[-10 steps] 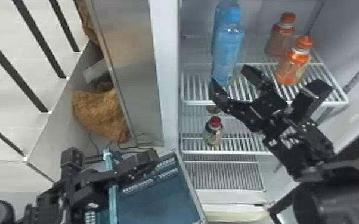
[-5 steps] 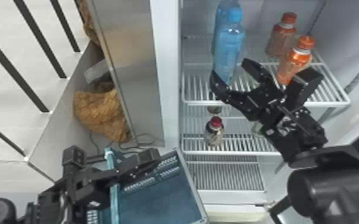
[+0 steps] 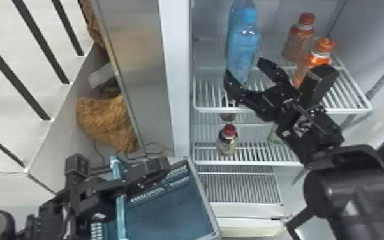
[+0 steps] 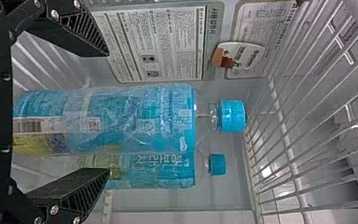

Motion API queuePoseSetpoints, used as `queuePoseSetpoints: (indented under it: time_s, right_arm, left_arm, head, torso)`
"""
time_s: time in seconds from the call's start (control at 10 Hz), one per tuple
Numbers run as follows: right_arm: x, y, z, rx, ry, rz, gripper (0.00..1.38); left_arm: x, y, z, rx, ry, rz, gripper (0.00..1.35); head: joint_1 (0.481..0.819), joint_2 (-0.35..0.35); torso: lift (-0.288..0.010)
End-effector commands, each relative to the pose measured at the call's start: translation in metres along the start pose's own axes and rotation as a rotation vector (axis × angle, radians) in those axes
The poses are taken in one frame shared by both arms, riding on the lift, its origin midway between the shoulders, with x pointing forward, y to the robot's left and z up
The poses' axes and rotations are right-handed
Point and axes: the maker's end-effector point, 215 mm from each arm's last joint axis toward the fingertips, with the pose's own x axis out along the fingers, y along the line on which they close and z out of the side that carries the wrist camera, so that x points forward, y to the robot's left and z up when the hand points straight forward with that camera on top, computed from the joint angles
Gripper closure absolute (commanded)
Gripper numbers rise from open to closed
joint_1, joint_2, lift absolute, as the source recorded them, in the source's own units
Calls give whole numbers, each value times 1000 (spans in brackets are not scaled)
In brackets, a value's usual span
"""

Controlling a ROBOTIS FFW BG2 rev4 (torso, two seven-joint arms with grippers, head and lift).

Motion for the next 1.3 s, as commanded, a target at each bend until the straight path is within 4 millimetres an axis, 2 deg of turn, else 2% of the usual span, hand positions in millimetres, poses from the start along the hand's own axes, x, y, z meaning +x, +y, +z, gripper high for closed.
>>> queuePoseSetpoints:
  time_s: [0.0, 0.3, 0.4, 0.6, 0.7, 1.0, 1.2]
  right_arm:
    - [9, 0, 5, -6, -5, 3, 157]
    - [23, -4, 8, -19, 2, 1, 165]
    - [23, -3, 2, -18, 22, 1, 233]
    - [23, -5, -5, 13, 42, -1, 809]
    - [21, -8, -5, 23, 40, -7, 978]
    - [11, -11, -1, 30, 31, -18, 1182]
    - [-1, -6, 3, 54, 20, -10, 1182]
  left_arm:
    - [0, 0, 0, 0, 0, 2, 1199]
    - [0, 0, 0, 0, 0, 3, 1199]
    - [1, 0, 1, 2, 1, 4, 1199]
    - [1, 0, 1, 2, 1, 3, 1199]
    - [1, 0, 1, 2, 1, 3, 1199]
    - [1, 1, 0, 0, 5, 7, 1199]
    - [1, 1, 0, 0, 5, 7, 1199]
  head:
    - [695, -1]
    - [695, 7]
    - [695, 8]
    - [695, 10]
    - [695, 10]
    - [695, 2]
    - [695, -7]
  torso:
    - [-10]
    - [-10]
    - [-10]
    - [-10]
    - [-10]
    - [-10]
    - [-10]
